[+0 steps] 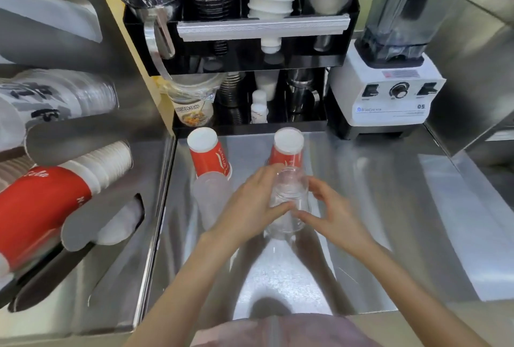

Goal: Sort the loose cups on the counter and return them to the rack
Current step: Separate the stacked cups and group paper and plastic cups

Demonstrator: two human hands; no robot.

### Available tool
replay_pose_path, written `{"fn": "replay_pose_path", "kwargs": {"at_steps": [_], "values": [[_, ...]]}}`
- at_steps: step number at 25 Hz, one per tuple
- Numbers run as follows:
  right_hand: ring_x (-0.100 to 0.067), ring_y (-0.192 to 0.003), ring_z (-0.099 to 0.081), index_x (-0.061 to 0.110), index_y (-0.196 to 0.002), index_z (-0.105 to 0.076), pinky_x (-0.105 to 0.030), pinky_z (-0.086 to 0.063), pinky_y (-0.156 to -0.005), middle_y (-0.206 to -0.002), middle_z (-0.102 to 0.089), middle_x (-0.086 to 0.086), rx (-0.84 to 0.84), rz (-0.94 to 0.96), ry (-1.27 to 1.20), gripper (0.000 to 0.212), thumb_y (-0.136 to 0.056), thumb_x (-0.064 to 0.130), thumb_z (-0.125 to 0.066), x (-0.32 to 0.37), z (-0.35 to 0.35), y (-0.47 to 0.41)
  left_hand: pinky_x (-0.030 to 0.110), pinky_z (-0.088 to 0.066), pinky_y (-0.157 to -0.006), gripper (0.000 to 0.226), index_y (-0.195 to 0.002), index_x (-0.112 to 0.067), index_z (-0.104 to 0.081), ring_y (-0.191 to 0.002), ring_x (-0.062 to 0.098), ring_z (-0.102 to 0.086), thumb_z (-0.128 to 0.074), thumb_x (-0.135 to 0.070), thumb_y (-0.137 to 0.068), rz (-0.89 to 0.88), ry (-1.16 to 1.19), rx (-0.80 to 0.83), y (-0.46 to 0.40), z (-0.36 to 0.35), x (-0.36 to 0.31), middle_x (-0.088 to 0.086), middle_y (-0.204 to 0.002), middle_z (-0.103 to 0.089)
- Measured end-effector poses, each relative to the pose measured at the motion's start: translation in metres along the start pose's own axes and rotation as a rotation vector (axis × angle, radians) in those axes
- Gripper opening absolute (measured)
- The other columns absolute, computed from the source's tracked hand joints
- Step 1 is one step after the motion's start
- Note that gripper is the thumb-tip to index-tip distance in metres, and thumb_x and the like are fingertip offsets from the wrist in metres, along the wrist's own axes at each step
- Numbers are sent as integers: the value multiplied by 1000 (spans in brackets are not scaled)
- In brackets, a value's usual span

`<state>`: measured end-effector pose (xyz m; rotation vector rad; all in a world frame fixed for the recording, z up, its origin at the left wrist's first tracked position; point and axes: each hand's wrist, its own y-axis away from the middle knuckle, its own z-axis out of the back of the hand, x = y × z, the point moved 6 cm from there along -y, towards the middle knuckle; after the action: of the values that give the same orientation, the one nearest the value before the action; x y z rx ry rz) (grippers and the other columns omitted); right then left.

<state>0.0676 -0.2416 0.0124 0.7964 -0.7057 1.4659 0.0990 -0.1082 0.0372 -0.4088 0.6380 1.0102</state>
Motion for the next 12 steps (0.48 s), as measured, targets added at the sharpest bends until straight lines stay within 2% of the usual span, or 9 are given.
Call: {"fn": "replay_pose_path", "kwargs": {"at_steps": [3,6,9,12], "values": [[3,-105,-48,23,-127,-43,-7,-36,-95,-114,-51,20,24,-40,6,57,-76,22,-70,-10,-8,5,36,-37,-105,65,-134,-21,-31,-126,19,-44,-63,-35,-80,30,-2,51,1,-13,6,2,-140,-43],[0,-106,-47,22,-128,-42,-13,-33,-97,-114,-49,20,32,-74,23,57,-77,22,-69,-19,-12,7,40,-40,-103,65,-134,-24,-31,-124,19,-47,-63,-36,-79,46,-1,78,2,-21,12,-1,-140,-44],[-7,-113,-51,21,-128,-41,-10,-29,-93,-119,-53,15,46,-81,41,58,-77,22,-69,-25,-17,9,41,-42,-102,65,-134,-24,-30,-123,20,-48,-64,-34,-79,74,-10,113,3,-29,20,-1,-140,-45],[-11,-119,-51,21,-128,-40,-12,-30,-94,-129,-55,6,40,-109,46,58,-77,20,-68,-29,-20,10,38,-40,-103,65,-134,-22,-29,-125,20,-46,-64,-31,-80,88,5,127,3,-34,22,1,-140,-44]]}}
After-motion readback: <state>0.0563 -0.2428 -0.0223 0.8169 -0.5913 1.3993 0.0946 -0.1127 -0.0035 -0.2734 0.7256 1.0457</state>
